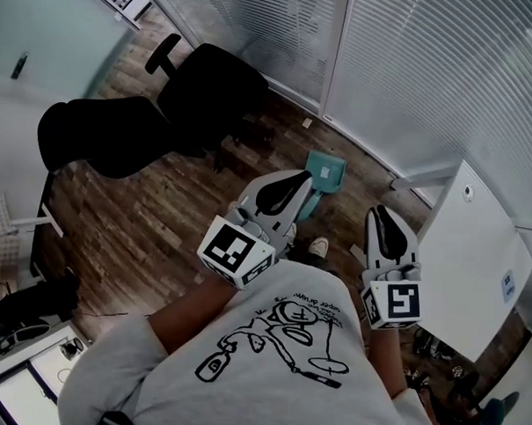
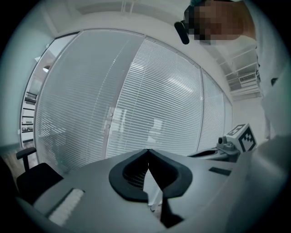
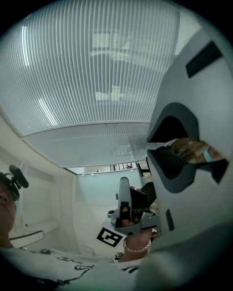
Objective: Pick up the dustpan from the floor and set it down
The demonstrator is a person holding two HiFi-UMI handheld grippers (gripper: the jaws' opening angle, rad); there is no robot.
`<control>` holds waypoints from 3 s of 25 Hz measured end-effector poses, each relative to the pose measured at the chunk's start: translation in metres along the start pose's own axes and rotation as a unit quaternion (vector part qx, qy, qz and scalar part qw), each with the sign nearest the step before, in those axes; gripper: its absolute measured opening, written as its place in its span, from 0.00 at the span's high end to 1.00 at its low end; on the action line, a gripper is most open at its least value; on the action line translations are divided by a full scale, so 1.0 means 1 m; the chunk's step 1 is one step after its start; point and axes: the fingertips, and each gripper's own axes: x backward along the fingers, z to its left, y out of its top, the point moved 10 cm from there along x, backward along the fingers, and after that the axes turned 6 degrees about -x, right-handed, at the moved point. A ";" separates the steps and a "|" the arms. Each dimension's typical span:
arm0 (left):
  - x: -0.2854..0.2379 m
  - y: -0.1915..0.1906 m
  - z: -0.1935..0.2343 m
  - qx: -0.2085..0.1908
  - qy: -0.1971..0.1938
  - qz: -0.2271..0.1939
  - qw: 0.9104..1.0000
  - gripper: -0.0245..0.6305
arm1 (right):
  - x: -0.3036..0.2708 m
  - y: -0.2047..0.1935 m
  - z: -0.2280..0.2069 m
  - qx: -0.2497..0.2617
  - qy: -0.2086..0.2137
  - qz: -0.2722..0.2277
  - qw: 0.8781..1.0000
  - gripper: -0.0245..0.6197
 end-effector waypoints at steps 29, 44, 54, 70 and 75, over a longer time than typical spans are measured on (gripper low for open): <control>0.026 -0.012 0.019 0.015 0.036 0.017 0.999 0.96 | -0.085 -0.196 -0.010 -0.187 0.068 0.222 0.955 0.68; 0.035 -0.025 0.024 0.024 0.046 0.039 0.998 0.96 | -0.146 -0.271 -0.008 -0.267 0.075 0.281 0.919 0.65; 0.044 -0.033 0.031 0.032 0.055 0.062 0.996 0.96 | -0.173 -0.313 -0.011 -0.325 0.050 0.309 0.893 0.63; 0.048 -0.052 0.034 0.041 0.067 0.090 0.993 0.96 | -0.197 -0.369 -0.017 -0.403 0.034 0.310 0.860 0.63; 0.046 -0.057 0.033 0.048 0.066 0.098 0.992 0.96 | -0.204 -0.378 -0.017 -0.431 0.049 0.294 0.851 0.62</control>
